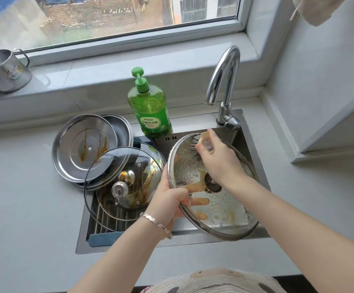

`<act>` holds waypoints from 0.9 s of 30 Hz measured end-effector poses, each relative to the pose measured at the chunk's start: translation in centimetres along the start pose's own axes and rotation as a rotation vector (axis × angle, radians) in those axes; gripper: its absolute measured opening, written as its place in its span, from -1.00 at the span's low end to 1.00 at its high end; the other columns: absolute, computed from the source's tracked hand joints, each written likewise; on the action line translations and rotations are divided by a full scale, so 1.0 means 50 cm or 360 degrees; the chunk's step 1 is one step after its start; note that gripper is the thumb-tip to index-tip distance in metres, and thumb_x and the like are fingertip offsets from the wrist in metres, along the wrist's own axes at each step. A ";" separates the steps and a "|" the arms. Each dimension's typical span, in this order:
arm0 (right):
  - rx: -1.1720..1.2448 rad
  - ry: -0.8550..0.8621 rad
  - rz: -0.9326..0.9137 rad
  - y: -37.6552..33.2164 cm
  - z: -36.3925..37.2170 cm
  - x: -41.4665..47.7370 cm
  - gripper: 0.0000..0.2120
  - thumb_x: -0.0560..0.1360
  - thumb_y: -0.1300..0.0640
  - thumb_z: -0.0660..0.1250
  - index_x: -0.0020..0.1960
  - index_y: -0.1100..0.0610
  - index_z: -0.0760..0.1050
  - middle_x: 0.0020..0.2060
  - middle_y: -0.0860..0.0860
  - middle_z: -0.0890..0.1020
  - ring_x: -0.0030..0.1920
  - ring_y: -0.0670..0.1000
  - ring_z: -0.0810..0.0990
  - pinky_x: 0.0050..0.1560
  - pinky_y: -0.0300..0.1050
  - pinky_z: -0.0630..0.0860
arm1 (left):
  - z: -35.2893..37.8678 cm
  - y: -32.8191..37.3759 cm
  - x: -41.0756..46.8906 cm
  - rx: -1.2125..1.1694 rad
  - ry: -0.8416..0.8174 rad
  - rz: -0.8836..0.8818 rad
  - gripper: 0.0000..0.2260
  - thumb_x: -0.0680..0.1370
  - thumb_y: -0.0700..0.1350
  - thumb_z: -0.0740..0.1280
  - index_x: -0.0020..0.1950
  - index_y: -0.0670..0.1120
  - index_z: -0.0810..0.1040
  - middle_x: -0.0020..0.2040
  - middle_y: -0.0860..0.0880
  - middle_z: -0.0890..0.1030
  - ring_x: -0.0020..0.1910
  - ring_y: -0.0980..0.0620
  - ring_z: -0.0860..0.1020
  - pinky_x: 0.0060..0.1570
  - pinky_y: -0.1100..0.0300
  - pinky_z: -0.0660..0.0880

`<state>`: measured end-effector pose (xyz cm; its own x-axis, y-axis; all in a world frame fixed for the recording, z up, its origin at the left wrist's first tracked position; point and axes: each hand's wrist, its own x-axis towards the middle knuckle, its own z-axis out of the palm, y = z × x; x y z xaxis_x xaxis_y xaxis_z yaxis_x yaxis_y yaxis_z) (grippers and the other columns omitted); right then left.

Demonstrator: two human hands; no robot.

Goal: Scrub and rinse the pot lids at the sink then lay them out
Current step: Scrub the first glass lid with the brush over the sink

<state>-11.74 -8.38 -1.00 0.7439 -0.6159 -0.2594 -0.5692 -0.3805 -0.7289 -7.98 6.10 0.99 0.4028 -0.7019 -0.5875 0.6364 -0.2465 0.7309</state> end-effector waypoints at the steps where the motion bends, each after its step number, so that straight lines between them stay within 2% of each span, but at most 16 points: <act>1: 0.0032 -0.0053 -0.0135 -0.014 0.007 -0.013 -0.45 0.60 -0.11 0.10 0.52 -0.10 -0.01 -0.47 -0.07 0.41 -0.39 -0.03 0.44 -0.31 -0.06 0.38 | 0.000 0.002 0.002 -0.0008 -0.0010 0.0001 -0.27 0.36 -0.53 0.06 0.23 0.26 0.31 0.04 -0.30 0.62 -0.16 -0.31 0.63 -0.28 -0.16 0.57; 4: 0.0052 -0.0323 -0.0520 -0.021 0.014 -0.066 -0.44 0.58 -0.06 0.17 0.50 -0.20 0.01 -0.61 -0.09 0.35 -0.54 -0.12 0.32 -0.37 -0.16 0.33 | -0.014 0.019 0.006 -0.0035 0.0012 0.0068 -0.25 0.38 -0.56 0.02 0.36 0.14 0.30 0.02 -0.20 0.62 -0.27 -0.19 0.64 -0.26 -0.23 0.55; 6: 0.0015 -0.0503 -0.0672 -0.007 0.002 -0.086 -0.44 0.57 -0.03 0.20 0.46 -0.25 0.01 -0.62 -0.10 0.36 -0.54 -0.11 0.30 -0.41 -0.17 0.29 | -0.029 0.026 0.008 -0.0025 0.0036 0.0127 -0.23 0.32 -0.56 0.09 0.32 0.16 0.34 0.04 -0.17 0.61 -0.14 -0.21 0.64 -0.25 -0.20 0.56; 8: -0.0020 -0.0461 -0.0629 0.008 -0.017 -0.052 -0.45 0.57 -0.04 0.19 0.47 -0.23 0.03 -0.58 -0.09 0.33 -0.53 -0.10 0.27 -0.40 -0.16 0.29 | -0.035 0.026 0.008 0.0012 -0.0031 0.0125 -0.24 0.23 -0.49 0.13 0.23 0.23 0.38 0.11 -0.18 0.60 -0.01 -0.25 0.62 -0.26 -0.14 0.61; 11: 0.0035 -0.0213 -0.0462 0.014 -0.033 0.008 -0.45 0.57 -0.05 0.19 0.50 -0.17 0.05 -0.54 -0.11 0.32 -0.50 -0.10 0.30 -0.35 -0.18 0.32 | -0.034 0.026 0.009 0.0043 -0.0145 0.0010 -0.27 0.23 -0.44 0.14 0.20 0.25 0.35 0.11 -0.27 0.60 -0.04 -0.28 0.62 -0.28 -0.15 0.60; 13: 0.0077 -0.0387 -0.0644 0.015 -0.014 -0.017 -0.44 0.57 -0.02 0.20 0.46 -0.23 0.01 -0.57 -0.10 0.32 -0.51 -0.09 0.29 -0.38 -0.13 0.34 | -0.038 0.027 0.012 0.0010 -0.0153 0.0038 -0.25 0.22 -0.45 0.15 0.27 0.20 0.34 0.08 -0.25 0.61 -0.07 -0.23 0.63 -0.34 -0.07 0.60; 15: 0.0016 -0.0643 -0.0860 0.037 0.009 -0.074 -0.44 0.57 -0.01 0.22 0.38 -0.33 -0.04 -0.61 -0.11 0.33 -0.54 -0.11 0.29 -0.41 -0.26 0.28 | -0.049 0.029 0.010 0.0027 -0.0079 0.0108 -0.22 0.19 -0.45 0.14 0.29 0.17 0.35 -0.08 -0.17 0.62 -0.25 -0.09 0.63 -0.47 0.12 0.55; 16: -0.0076 -0.0699 -0.0914 0.049 0.009 -0.088 -0.44 0.56 -0.04 0.21 0.36 -0.36 -0.06 -0.61 -0.11 0.33 -0.54 -0.09 0.30 -0.41 -0.30 0.26 | -0.055 0.029 0.008 0.0056 -0.0059 0.0138 -0.22 0.18 -0.45 0.15 0.28 0.18 0.35 -0.12 -0.14 0.63 -0.30 -0.08 0.61 -0.49 0.14 0.55; 17: -0.0171 -0.0690 -0.0945 0.058 0.003 -0.083 -0.45 0.56 -0.07 0.20 0.35 -0.38 -0.08 -0.60 -0.10 0.34 -0.53 -0.09 0.30 -0.41 -0.30 0.25 | -0.059 0.029 0.006 0.0083 -0.0078 0.0153 -0.23 0.19 -0.44 0.16 0.27 0.21 0.35 -0.08 -0.14 0.65 -0.25 -0.14 0.63 -0.44 0.09 0.58; 19: -0.0213 -0.0555 -0.0796 0.073 -0.013 -0.038 -0.46 0.56 -0.09 0.18 0.36 -0.38 -0.09 -0.55 -0.04 0.36 -0.51 -0.04 0.31 -0.40 -0.15 0.30 | -0.061 0.029 0.004 0.0096 -0.0144 0.0136 -0.26 0.23 -0.43 0.18 0.24 0.24 0.33 0.07 -0.20 0.63 -0.03 -0.28 0.61 -0.32 -0.04 0.61; 21: -0.0162 -0.0464 -0.0719 0.067 -0.017 -0.021 -0.45 0.56 -0.08 0.18 0.37 -0.36 -0.10 -0.54 -0.01 0.38 -0.49 0.00 0.34 -0.38 -0.07 0.33 | -0.060 0.028 0.008 0.0048 -0.0161 0.0130 -0.26 0.23 -0.45 0.16 0.26 0.21 0.33 0.13 -0.24 0.60 0.03 -0.29 0.59 -0.32 -0.04 0.61; 23: -0.0194 -0.0567 -0.0951 0.058 0.002 -0.048 -0.45 0.56 -0.10 0.17 0.39 -0.33 -0.08 -0.56 -0.09 0.37 -0.51 -0.05 0.33 -0.39 -0.18 0.30 | -0.067 0.029 0.013 0.0045 -0.0097 0.0164 -0.22 0.21 -0.45 0.14 0.31 0.18 0.32 0.07 -0.21 0.64 -0.02 -0.26 0.60 -0.29 -0.05 0.60; 25: -0.0309 -0.0742 -0.1112 0.065 0.009 -0.094 -0.45 0.54 -0.18 0.13 0.45 -0.26 -0.05 -0.58 -0.18 0.33 -0.50 -0.10 0.34 -0.39 -0.28 0.25 | -0.078 0.031 0.012 0.0098 -0.0042 0.0209 -0.21 0.19 -0.44 0.14 0.28 0.22 0.34 0.04 -0.22 0.64 -0.02 -0.25 0.58 -0.28 0.03 0.56; 27: -0.0434 -0.0667 -0.1125 0.085 -0.002 -0.082 -0.43 0.53 -0.20 0.13 0.45 -0.22 -0.05 -0.61 -0.20 0.34 -0.51 -0.13 0.33 -0.39 -0.33 0.22 | -0.080 0.033 0.008 0.0115 -0.0044 0.0240 -0.24 0.19 -0.45 0.14 0.19 0.27 0.38 0.09 -0.25 0.62 -0.02 -0.24 0.61 -0.34 0.04 0.59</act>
<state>-17.24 -7.54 -2.97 0.9922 0.1126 -0.0541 0.0515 -0.7635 -0.6438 -4.17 8.09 0.58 0.4715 -0.7523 -0.4602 0.5207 -0.1837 0.8338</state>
